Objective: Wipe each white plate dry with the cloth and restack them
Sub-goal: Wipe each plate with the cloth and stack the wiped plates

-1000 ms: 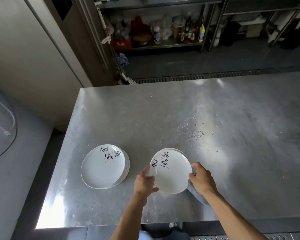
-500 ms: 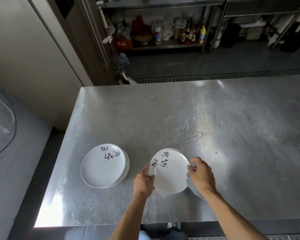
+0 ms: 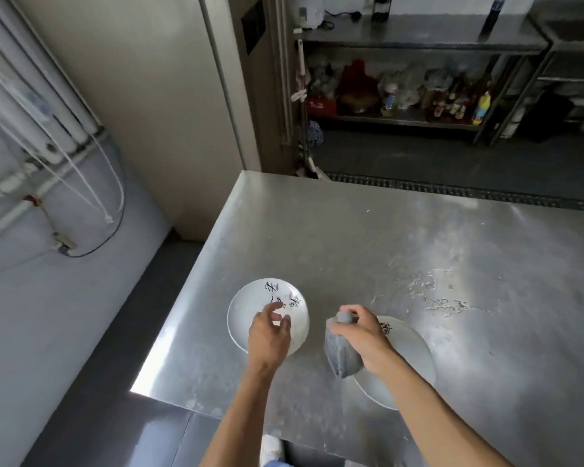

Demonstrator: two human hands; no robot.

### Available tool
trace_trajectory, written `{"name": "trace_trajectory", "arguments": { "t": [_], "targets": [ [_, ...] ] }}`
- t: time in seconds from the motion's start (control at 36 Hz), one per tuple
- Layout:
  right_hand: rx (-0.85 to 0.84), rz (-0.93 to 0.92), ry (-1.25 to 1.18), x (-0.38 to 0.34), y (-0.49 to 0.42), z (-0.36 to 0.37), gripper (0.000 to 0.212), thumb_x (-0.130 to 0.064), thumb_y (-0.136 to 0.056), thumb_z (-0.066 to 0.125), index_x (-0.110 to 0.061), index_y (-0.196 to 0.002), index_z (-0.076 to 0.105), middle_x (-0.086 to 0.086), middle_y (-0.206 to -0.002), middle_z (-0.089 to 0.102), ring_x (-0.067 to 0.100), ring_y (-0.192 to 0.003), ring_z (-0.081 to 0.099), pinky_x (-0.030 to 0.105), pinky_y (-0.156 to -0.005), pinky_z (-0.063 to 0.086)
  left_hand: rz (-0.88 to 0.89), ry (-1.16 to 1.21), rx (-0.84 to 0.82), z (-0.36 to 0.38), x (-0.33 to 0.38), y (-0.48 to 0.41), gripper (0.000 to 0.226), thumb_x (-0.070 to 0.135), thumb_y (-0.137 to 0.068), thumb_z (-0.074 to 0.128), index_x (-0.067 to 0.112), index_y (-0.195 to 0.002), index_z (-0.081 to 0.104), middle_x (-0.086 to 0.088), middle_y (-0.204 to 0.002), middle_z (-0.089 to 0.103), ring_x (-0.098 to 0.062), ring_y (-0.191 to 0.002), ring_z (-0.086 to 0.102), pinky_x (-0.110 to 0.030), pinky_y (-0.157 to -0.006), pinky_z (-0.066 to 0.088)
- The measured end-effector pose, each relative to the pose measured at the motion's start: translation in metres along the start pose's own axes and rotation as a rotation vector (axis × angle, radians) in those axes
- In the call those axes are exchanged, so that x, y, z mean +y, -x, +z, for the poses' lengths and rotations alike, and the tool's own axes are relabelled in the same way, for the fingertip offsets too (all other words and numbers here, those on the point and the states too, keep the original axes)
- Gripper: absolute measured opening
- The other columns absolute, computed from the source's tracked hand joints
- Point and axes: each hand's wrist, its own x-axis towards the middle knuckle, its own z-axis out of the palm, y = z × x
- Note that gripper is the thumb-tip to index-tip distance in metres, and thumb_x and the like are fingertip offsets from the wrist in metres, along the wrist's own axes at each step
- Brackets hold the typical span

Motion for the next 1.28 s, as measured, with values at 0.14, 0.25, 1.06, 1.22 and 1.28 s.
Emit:
{"name": "trace_trajectory", "arguments": {
  "t": [0.14, 0.25, 1.06, 1.22, 1.28],
  "targets": [
    [-0.104, -0.168, 0.111, -0.021, -0.002, 0.051, 0.044, -0.002, -0.079, 0.071, -0.027, -0.115, 0.061, -0.002, -0.110, 0.067, 0.019, -0.105, 0.065, 0.032, -0.095, 0.052, -0.098, 0.004, 0.098, -0.037, -0.028, -0.002, 0.036, 0.018, -0.102, 0.060, 0.017, -0.138, 0.060, -0.005, -0.115, 0.067, -0.007, -0.081, 0.066, -0.018, -0.075, 0.047],
    [-0.186, -0.221, 0.119, -0.033, 0.000, 0.088, 0.046, -0.003, -0.085, 0.067, -0.026, -0.125, 0.061, -0.002, -0.109, 0.068, 0.017, -0.100, 0.066, 0.031, -0.093, 0.052, -0.145, 0.029, 0.130, -0.056, -0.044, -0.005, 0.041, 0.012, -0.100, 0.059, 0.014, -0.141, 0.058, -0.013, -0.119, 0.065, -0.025, -0.102, 0.066, -0.035, -0.090, 0.052],
    [0.308, -0.390, 0.622, -0.040, -0.016, 0.116, 0.022, -0.018, -0.097, 0.055, -0.018, -0.093, 0.033, 0.018, -0.104, 0.057, 0.044, -0.085, 0.061, 0.040, -0.064, 0.041, -0.179, -0.014, 0.032, -0.083, -0.070, -0.034, 0.032, 0.014, -0.096, 0.065, 0.018, -0.128, 0.064, -0.001, -0.117, 0.062, -0.019, -0.097, 0.062, -0.033, -0.090, 0.054],
    [0.224, -0.526, 0.882, -0.041, -0.014, 0.113, 0.023, -0.030, -0.093, 0.066, -0.017, -0.106, 0.052, 0.007, -0.109, 0.050, 0.038, -0.089, 0.063, 0.040, -0.069, 0.047, -0.175, -0.022, 0.040, -0.082, -0.071, -0.035, 0.031, 0.014, -0.097, 0.064, 0.017, -0.128, 0.063, -0.001, -0.119, 0.062, -0.020, -0.097, 0.062, -0.034, -0.087, 0.055],
    [0.099, -0.556, 1.012, -0.035, -0.014, 0.118, 0.019, -0.043, -0.095, 0.058, -0.027, -0.105, 0.060, 0.000, -0.108, 0.056, 0.028, -0.101, 0.061, 0.037, -0.082, 0.042, -0.172, -0.032, 0.052, -0.081, -0.071, -0.035, 0.030, 0.015, -0.096, 0.065, 0.017, -0.127, 0.063, -0.001, -0.118, 0.062, -0.021, -0.099, 0.063, -0.034, -0.086, 0.054]
  ]
}}
